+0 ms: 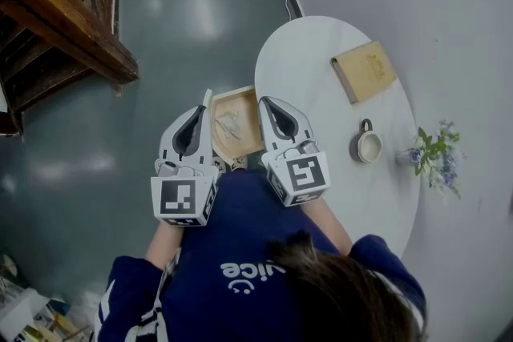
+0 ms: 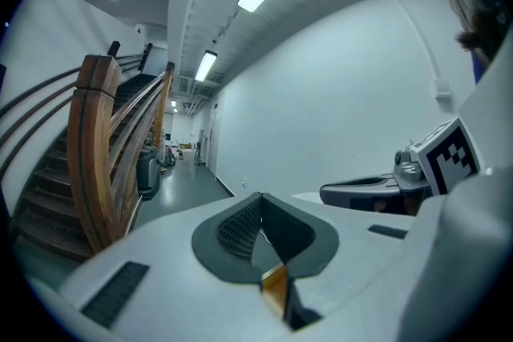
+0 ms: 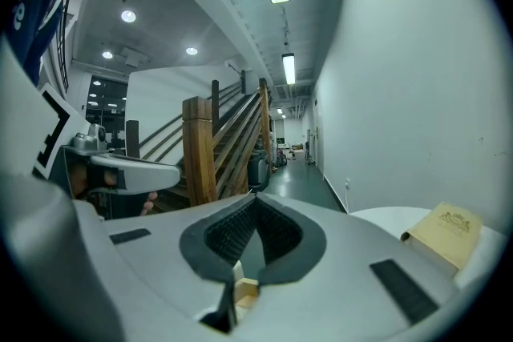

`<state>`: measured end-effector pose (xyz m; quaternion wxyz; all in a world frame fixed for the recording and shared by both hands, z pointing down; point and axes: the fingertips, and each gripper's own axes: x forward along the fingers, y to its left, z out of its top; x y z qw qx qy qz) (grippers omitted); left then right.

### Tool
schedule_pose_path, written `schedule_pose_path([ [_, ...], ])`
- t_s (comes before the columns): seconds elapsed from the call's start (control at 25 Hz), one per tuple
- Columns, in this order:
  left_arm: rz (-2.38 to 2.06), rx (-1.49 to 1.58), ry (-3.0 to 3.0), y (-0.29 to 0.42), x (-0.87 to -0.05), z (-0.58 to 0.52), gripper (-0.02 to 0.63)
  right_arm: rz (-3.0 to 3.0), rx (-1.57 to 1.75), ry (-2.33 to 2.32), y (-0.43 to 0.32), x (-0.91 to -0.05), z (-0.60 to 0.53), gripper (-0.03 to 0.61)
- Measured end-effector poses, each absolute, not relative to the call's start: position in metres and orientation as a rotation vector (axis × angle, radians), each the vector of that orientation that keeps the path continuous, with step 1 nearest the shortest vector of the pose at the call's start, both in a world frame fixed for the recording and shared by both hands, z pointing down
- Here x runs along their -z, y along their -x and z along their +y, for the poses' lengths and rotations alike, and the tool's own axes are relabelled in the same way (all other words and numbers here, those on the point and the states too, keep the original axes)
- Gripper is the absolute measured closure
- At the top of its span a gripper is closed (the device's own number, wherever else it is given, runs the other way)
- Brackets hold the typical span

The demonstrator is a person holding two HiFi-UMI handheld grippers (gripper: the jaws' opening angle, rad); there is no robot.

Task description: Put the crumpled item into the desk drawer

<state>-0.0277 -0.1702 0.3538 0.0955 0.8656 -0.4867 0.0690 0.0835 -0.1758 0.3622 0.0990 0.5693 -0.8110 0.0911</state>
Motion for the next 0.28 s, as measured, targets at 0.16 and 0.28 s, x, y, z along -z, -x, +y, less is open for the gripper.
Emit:
schedule_pose_path([
  [0.16,-1.441,-0.209,-2.549,0.028,-0.359,-0.172,0.609,-2.448,-0.283,-1.656,-0.081,-0.367,-0.177,0.572],
  [0.28,-1.438,-0.219,-2.535,0.029,-0.365,-0.174,0.609,-2.451,-0.272,-1.64,-0.083,-0.378,-0.175,0.572],
])
